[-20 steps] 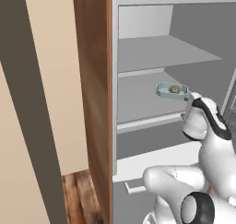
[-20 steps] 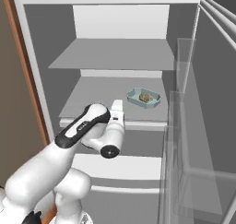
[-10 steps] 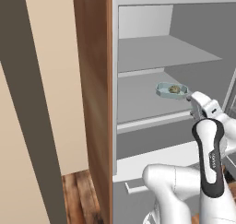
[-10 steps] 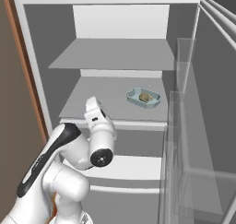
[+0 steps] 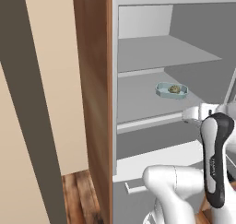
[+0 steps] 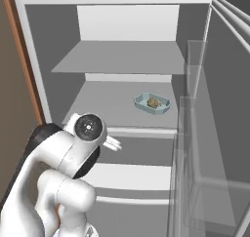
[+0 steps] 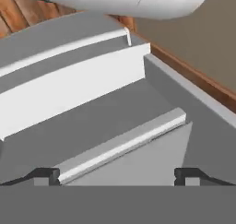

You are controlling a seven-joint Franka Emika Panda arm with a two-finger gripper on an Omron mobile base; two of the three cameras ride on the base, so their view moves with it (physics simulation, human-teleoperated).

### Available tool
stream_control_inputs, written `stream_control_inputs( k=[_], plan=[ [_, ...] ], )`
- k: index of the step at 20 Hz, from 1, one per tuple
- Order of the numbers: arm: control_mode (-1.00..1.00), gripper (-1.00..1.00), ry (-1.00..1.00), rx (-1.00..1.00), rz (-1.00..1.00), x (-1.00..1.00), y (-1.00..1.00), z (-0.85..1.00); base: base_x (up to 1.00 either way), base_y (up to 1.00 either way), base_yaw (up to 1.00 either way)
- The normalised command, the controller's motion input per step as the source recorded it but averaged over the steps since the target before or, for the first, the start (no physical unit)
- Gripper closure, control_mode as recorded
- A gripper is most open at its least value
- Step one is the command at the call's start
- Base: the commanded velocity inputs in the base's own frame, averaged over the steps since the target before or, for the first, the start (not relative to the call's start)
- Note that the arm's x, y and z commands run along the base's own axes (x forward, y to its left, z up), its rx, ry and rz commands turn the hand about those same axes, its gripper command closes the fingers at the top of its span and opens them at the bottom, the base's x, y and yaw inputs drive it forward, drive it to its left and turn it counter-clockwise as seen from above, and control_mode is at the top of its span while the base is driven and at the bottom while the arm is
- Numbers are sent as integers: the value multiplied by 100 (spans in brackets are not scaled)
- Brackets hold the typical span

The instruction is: Place two dumplings into each of the tupperware containers and then place the containers in the fridge.

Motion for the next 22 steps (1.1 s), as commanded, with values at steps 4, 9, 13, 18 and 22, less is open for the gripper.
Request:
stream_control_inputs(
  k=[4, 9, 13, 18, 22],
  plan=[
    [-100, -100, 16, -65, -6, -33, 77, -72, 0, 0, 0],
    [-100, -100, 0, -12, -10, -37, 11, -87, 0, 0, 0],
    [-100, -100, -8, 0, -2, -46, 0, -58, 0, 0, 0],
    [-100, -100, -22, 0, 4, -57, 15, -36, 0, 0, 0],
    [-100, -100, -16, -3, 3, -45, 28, -33, 0, 0, 0]
  ],
)
